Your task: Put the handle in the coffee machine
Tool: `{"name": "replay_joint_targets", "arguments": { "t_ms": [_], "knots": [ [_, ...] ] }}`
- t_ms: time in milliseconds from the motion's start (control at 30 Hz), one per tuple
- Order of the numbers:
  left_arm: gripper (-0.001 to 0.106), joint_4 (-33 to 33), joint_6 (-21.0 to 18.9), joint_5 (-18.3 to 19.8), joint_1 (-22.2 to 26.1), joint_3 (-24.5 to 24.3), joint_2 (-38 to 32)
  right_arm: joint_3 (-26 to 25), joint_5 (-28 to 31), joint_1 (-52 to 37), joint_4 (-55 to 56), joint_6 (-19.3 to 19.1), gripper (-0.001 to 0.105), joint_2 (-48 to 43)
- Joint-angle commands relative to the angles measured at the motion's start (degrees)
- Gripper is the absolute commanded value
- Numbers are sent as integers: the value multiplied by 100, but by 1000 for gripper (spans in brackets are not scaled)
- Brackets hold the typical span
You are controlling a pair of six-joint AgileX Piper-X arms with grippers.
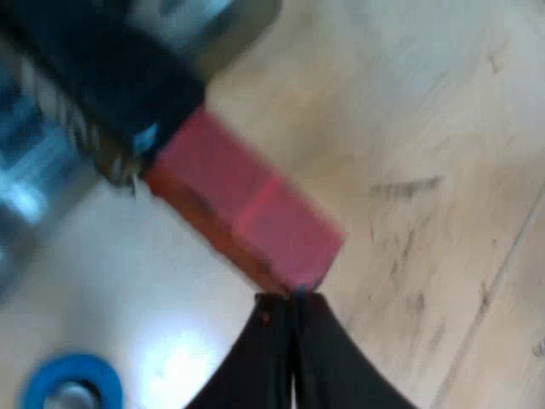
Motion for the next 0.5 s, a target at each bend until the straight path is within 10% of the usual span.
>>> {"name": "replay_joint_targets", "arguments": {
  "t_ms": [33, 500],
  "knots": [
    [0, 110, 39, -334, 218, -99, -205, -56, -46, -24, 8, -2, 67, -23],
    [13, 1264, 376, -482, 1168, -99, -821, -56, -46, -24, 184, 20, 67, -33]
  ]
}}
